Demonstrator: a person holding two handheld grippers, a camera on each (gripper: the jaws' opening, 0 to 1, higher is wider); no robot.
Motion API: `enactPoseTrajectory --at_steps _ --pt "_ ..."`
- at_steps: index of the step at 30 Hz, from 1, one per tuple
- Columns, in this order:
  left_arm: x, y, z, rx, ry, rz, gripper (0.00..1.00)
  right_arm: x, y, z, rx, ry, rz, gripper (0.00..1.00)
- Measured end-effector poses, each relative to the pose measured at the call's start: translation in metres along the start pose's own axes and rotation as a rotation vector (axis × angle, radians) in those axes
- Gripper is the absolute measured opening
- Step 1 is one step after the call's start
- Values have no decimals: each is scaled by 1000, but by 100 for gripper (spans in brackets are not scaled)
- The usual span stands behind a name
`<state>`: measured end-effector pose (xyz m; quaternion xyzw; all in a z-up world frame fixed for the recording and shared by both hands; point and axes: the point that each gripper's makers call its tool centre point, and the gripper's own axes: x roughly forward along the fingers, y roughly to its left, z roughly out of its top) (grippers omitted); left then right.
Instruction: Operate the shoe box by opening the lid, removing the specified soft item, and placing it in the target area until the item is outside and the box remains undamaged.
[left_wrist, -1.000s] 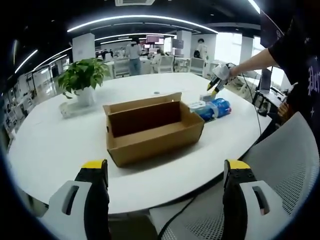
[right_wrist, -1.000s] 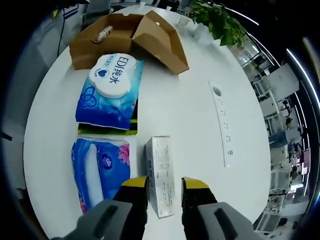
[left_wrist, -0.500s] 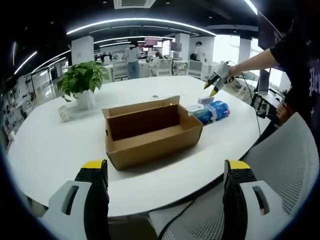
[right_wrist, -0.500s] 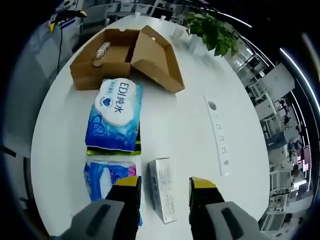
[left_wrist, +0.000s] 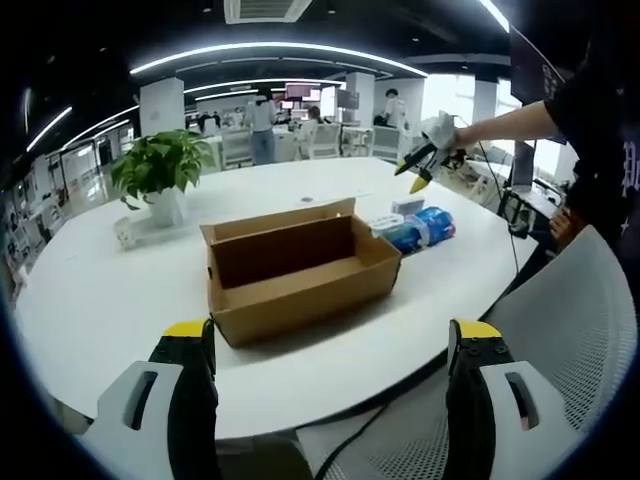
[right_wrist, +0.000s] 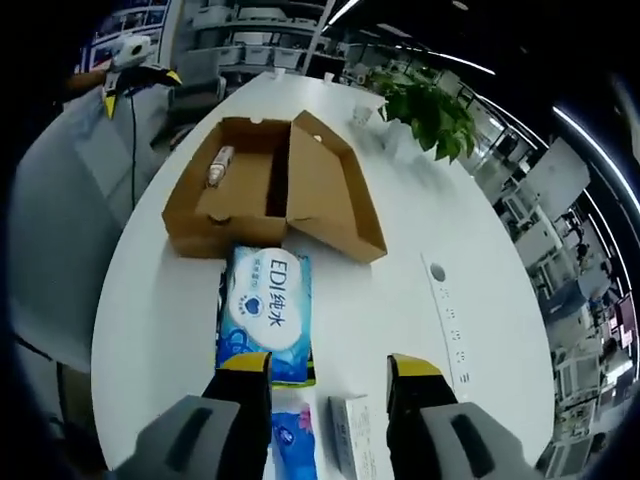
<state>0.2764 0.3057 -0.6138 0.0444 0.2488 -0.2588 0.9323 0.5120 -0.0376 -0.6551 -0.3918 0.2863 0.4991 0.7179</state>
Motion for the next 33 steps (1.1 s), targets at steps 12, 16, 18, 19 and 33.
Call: enactPoseTrajectory --at_steps 12,16,18,19,33 --pt "-1 1 3 -6 -19 5 95 22 37 63 -25 -116 87 46" --pt "-1 2 4 -7 -26 7 95 32 49 81 -32 -148 111 47" --pt "-1 2 4 -9 -30 9 95 37 55 89 -34 -164 122 47" --pt "-1 2 4 -9 -31 10 95 41 59 95 -34 -177 129 47" --pt "-1 5 7 -19 -44 20 95 80 98 142 -68 -253 208 48"
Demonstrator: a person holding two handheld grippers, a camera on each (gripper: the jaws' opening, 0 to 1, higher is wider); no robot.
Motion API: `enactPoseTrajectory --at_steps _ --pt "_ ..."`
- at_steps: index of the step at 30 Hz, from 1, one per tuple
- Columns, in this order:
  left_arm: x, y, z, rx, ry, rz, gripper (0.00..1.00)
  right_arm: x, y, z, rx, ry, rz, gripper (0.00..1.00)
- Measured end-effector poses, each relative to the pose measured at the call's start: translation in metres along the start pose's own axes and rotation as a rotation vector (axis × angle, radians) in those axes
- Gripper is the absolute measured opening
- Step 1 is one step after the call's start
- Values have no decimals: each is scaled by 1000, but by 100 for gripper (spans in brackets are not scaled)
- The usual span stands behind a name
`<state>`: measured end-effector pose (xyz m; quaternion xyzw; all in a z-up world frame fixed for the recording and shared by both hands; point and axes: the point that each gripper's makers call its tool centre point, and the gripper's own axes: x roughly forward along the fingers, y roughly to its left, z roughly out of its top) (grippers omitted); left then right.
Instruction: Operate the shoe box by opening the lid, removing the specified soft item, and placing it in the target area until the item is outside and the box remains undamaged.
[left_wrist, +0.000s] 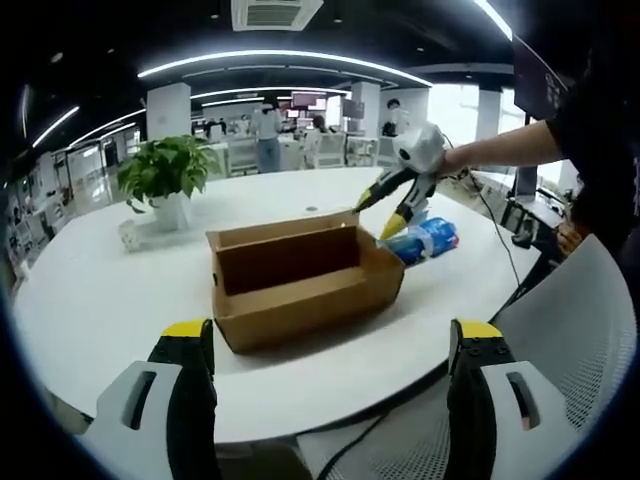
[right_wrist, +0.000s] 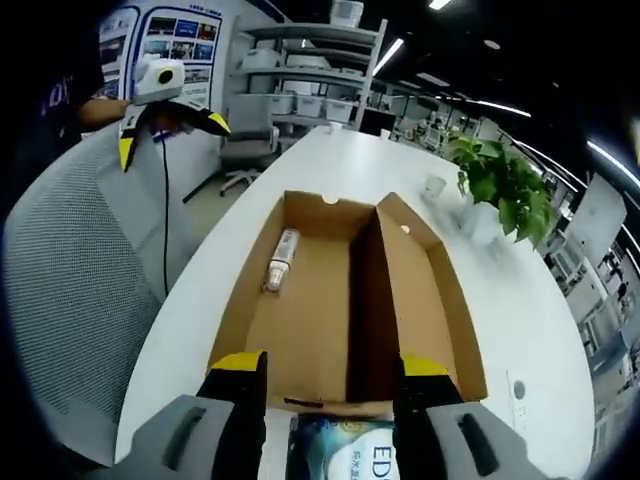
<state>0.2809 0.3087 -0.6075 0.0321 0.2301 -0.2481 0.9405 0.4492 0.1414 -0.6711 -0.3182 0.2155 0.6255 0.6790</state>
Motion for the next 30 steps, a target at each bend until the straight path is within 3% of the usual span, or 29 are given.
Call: enactPoseTrajectory --at_steps 11,30 --pt "0 0 0 -3 2 -1 95 38 5 16 8 -41 14 47" --pt "1 -1 -4 -8 19 -4 95 96 21 28 56 -46 52 46"
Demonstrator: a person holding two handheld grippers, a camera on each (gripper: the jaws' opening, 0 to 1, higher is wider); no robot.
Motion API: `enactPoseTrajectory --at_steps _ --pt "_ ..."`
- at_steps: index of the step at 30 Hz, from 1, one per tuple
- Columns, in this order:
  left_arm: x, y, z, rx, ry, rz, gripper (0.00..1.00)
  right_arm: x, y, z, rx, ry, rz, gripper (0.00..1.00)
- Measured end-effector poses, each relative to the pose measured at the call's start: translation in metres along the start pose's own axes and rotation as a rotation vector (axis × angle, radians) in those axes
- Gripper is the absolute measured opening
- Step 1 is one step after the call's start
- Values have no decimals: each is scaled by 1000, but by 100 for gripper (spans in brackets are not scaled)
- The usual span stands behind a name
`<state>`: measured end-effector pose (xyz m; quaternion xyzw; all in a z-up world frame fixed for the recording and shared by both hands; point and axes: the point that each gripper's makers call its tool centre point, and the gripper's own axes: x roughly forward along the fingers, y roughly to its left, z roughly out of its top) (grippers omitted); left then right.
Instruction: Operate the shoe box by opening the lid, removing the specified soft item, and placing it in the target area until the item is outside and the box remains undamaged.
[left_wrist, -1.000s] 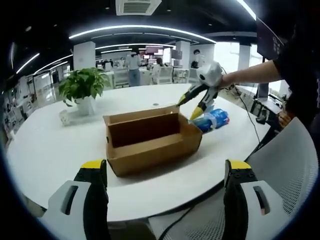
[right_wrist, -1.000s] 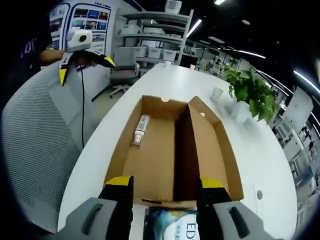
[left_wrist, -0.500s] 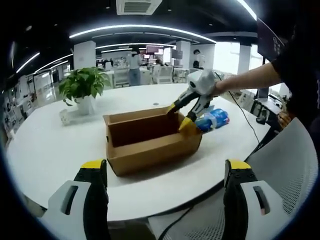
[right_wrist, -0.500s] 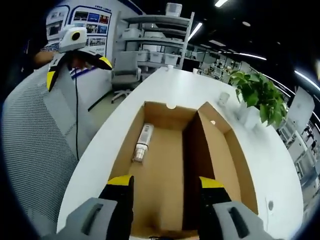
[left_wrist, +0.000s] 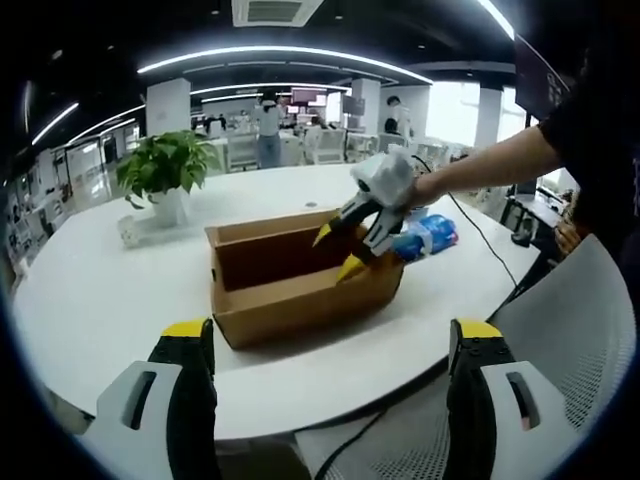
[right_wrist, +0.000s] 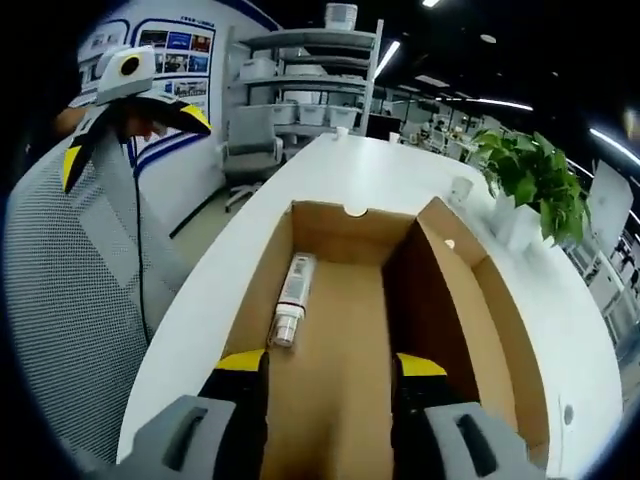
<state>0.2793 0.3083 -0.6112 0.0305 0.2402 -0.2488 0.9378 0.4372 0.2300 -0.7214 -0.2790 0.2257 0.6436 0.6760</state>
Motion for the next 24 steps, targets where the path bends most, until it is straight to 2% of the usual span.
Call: enactPoseTrajectory --at_steps 17,24 --pt "0 1 -2 -14 12 5 95 40 11 -1 65 17 45 44" --pt "0 2 -2 -16 17 7 95 48 11 0 99 11 46 42"
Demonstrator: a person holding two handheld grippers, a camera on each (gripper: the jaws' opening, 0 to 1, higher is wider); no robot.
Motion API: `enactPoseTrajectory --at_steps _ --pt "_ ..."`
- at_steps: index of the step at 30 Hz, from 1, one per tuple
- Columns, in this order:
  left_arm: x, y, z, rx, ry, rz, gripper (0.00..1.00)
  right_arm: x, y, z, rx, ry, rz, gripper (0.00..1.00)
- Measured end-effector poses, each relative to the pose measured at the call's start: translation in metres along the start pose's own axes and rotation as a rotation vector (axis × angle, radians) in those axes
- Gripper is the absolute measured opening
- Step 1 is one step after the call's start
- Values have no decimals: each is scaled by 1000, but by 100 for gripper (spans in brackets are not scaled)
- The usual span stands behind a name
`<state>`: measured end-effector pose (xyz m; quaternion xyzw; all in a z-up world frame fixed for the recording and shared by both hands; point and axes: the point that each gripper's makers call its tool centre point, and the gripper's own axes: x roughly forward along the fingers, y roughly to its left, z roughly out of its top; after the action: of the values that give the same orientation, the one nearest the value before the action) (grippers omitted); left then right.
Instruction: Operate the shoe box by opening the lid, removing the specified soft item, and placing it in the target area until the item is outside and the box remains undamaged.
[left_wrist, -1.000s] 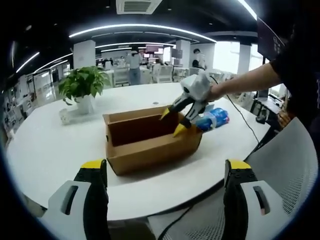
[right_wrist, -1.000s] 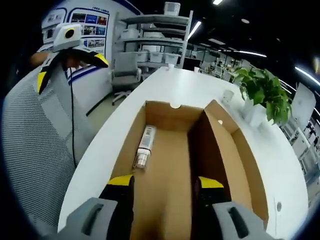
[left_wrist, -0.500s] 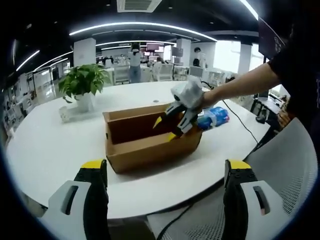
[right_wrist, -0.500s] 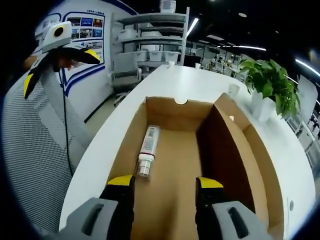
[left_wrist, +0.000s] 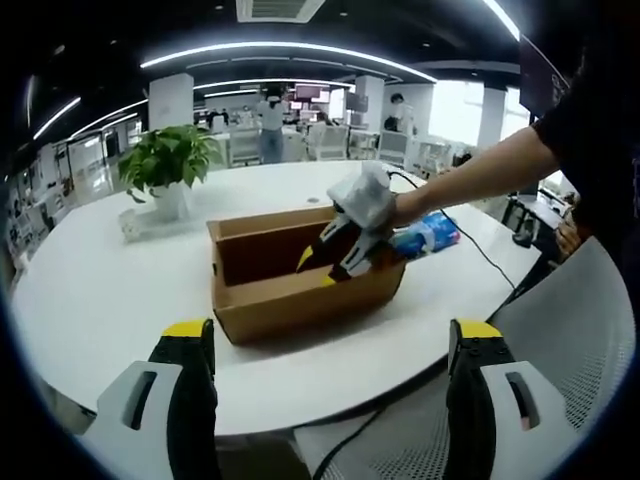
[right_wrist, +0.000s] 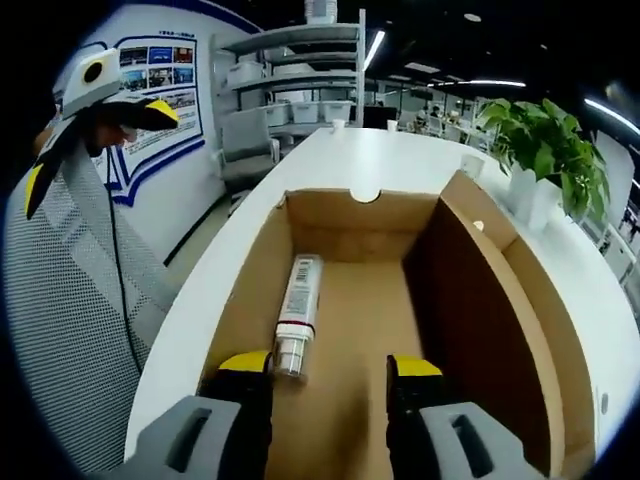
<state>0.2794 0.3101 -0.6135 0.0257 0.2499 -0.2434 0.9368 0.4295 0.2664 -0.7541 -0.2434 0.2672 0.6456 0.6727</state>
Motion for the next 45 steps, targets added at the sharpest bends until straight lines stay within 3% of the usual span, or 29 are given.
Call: enactPoseTrajectory --at_steps 12,19,27,34,45 --pt "0 1 0 -7 0 6 94 5 -1 -8 -21 27 -7 41" --pt "-1 1 0 -8 0 8 94 3 -17 -5 -47 26 -81 40" --pt "-1 2 1 -9 -3 10 94 2 -23 -5 -49 28 -104 39" --pt "-1 2 0 -11 -3 12 94 5 -10 -6 -45 14 -44 37" --pt "-1 4 0 -18 -6 22 94 17 -3 -12 -74 33 -17 30"
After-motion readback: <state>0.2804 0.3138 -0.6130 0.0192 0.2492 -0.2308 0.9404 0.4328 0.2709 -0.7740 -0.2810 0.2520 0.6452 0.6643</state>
